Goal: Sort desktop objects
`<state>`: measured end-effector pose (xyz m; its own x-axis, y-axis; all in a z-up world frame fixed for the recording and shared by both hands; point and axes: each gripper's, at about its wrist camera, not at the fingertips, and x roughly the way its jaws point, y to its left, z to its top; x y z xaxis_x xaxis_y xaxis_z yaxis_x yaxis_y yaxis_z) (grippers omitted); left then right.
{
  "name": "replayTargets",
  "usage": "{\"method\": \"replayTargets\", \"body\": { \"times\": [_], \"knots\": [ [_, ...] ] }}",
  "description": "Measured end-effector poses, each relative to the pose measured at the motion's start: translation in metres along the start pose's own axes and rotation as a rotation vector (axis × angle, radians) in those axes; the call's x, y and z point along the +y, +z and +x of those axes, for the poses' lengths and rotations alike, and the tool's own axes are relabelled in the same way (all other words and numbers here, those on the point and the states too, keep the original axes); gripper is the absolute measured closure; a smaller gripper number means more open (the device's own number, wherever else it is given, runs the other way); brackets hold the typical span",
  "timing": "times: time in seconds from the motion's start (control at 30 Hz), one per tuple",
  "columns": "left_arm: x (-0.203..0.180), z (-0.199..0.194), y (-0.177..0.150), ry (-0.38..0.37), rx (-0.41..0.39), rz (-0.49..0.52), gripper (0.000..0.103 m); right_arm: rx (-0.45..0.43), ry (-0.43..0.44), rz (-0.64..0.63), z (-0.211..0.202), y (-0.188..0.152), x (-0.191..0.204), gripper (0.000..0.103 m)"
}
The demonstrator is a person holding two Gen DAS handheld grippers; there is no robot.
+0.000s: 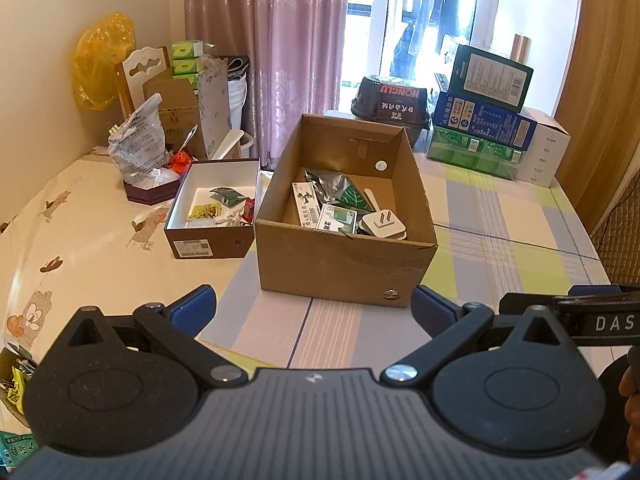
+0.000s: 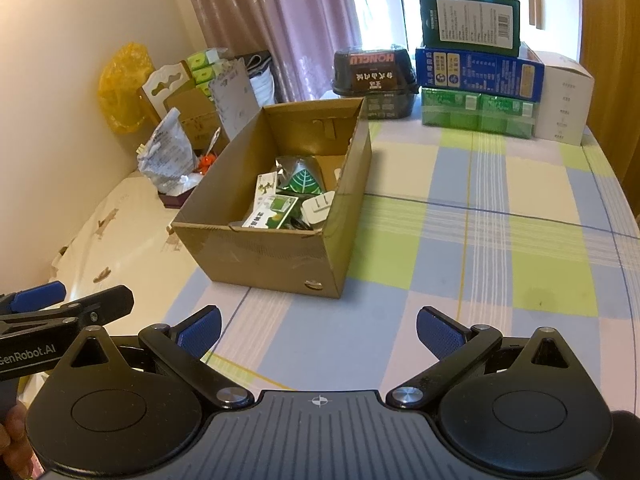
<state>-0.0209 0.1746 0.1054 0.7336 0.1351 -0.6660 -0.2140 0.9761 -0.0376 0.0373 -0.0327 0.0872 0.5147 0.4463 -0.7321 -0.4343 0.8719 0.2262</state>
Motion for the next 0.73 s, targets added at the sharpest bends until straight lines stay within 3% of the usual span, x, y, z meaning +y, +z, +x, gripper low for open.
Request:
{"method": "replayTargets", "body": {
  "times": [0.73],
  "knots": [
    [-0.004,0.012,-0.002,0.008,-0.006,0.001,0.001,0.017,-0.004,0.013,0.013,-0.005,-0.005,0.002]
  ]
}}
